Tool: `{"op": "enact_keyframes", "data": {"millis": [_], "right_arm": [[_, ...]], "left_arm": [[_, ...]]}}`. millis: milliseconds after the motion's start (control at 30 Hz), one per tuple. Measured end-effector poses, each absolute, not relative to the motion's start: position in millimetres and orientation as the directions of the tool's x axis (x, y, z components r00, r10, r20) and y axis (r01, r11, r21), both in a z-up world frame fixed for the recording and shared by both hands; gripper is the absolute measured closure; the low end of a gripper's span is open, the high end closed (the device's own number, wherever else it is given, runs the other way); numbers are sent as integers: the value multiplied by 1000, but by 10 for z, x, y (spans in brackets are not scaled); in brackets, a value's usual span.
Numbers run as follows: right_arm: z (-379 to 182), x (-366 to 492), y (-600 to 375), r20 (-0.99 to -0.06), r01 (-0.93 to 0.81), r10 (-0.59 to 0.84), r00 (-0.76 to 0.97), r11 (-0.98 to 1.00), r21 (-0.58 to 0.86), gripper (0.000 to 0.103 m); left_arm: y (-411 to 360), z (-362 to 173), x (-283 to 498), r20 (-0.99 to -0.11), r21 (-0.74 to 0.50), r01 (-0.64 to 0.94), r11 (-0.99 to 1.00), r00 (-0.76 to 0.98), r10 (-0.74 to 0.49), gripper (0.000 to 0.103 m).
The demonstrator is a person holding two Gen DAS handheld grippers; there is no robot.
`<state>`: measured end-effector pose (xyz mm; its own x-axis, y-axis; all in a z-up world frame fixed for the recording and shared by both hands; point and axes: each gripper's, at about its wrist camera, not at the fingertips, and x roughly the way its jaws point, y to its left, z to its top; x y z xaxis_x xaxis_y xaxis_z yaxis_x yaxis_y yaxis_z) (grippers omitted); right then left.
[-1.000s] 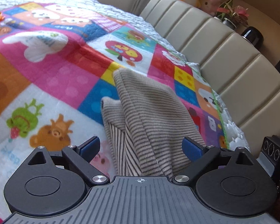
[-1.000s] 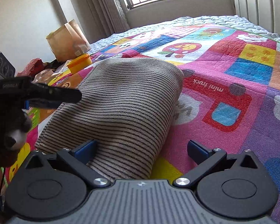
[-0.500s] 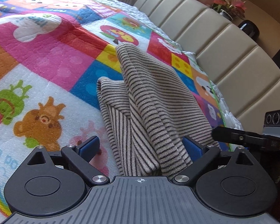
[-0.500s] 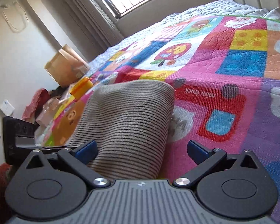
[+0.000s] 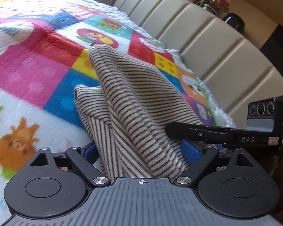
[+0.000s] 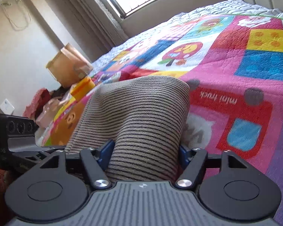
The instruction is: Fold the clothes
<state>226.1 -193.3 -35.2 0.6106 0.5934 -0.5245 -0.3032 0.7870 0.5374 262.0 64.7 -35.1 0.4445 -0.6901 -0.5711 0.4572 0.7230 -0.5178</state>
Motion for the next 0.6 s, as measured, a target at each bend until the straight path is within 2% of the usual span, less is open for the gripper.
{"op": "enact_keyframes", "data": {"millis": [200,267,433,600], "right_arm": [[-103,2634,-2260,-490,-277,480,727,859,431,40],[-76,2813,-2398,-474,-261,444,760,877,403,40],[-300,3160,-2675,-512,-160,374,774,897,413,38],[-497,3137,-2750,-478,-157,386,789,879,450,34]], "left_arm": [[197,-259,3262,-530,-506,518,690,445,-722,18],[35,-250,3467,-532,-488,525,697,454,-715,23],[-211,-353,3758,-561,-457,537,709,445,-698,25],[-243,-441,3774,-557,-438,561,703,444,-702,24]]}}
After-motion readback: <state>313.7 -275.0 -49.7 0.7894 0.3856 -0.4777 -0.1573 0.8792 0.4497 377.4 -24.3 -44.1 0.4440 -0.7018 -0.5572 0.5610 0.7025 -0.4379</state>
